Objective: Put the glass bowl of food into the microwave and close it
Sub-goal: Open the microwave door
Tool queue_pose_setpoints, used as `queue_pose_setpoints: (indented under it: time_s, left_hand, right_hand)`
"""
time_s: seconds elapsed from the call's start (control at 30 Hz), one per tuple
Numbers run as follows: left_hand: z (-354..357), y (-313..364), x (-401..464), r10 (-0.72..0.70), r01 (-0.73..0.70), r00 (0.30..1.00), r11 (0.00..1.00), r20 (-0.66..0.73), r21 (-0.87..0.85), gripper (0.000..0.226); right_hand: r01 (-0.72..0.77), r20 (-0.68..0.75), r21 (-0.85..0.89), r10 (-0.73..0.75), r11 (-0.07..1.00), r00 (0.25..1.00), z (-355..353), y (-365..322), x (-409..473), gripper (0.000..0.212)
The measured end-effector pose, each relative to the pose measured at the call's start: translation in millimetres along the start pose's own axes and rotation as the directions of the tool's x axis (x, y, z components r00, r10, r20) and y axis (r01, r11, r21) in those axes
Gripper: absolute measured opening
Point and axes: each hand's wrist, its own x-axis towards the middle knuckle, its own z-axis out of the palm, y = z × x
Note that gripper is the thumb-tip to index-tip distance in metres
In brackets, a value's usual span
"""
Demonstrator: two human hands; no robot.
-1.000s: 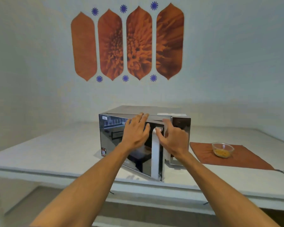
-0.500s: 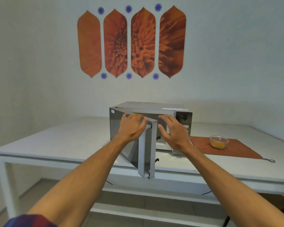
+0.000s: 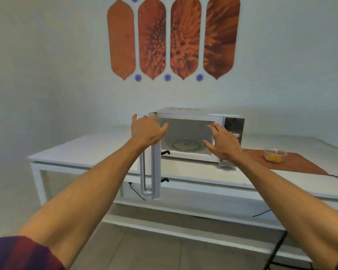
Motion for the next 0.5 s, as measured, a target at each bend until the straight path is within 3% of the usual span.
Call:
queue_pose_setpoints:
  time_s: [0.3,0.5]
  left_hand:
    - [-6.0,0.8,-0.1,-0.111,0.097,0.986,0.989,0.126,0.112,0.072]
    - [13.6,52.2,5.6,0.125,-0.125,0.992,0.989,0.001,0.08,0.077]
  right_hand:
    - [0.005,0.014,-0.048,-0.005,0.999,1.0,-1.6,-0.6,-2.3,0.066]
    - [-0.014,0.028,-0.116,0.017,0.993,0.999,-4.6,29.5,-11.9,0.065]
